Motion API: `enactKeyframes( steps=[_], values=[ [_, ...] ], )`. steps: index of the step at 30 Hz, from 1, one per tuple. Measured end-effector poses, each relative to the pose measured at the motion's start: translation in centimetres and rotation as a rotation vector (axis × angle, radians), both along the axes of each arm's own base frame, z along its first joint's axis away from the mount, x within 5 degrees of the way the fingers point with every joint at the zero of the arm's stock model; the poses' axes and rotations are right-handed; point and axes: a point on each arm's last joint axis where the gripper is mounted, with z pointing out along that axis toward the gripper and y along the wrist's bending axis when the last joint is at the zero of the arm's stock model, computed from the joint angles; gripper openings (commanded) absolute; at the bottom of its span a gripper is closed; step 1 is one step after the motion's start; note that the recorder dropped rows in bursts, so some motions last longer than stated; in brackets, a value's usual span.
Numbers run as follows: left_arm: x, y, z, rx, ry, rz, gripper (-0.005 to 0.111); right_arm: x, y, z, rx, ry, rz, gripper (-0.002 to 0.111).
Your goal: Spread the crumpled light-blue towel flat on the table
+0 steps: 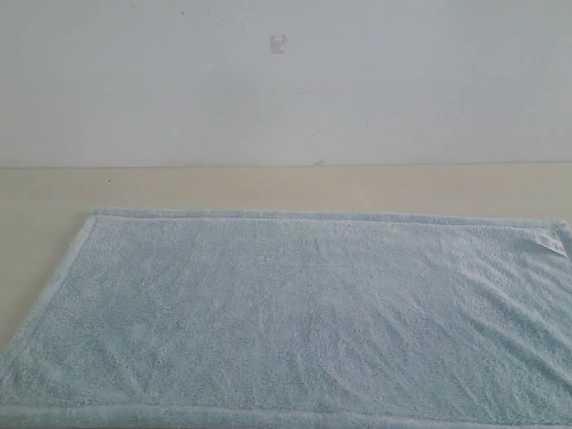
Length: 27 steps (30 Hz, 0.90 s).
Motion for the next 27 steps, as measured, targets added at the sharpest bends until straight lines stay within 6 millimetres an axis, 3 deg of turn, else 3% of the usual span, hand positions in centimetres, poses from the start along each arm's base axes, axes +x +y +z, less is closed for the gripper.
enactKeyframes(
  steps=[27],
  values=[
    [-0.07,-0.28,-0.28,-0.056,0.025,-0.011,0.004,0.00,0.00,0.02,0.000,-0.001,0.000,0.000]
  ],
)
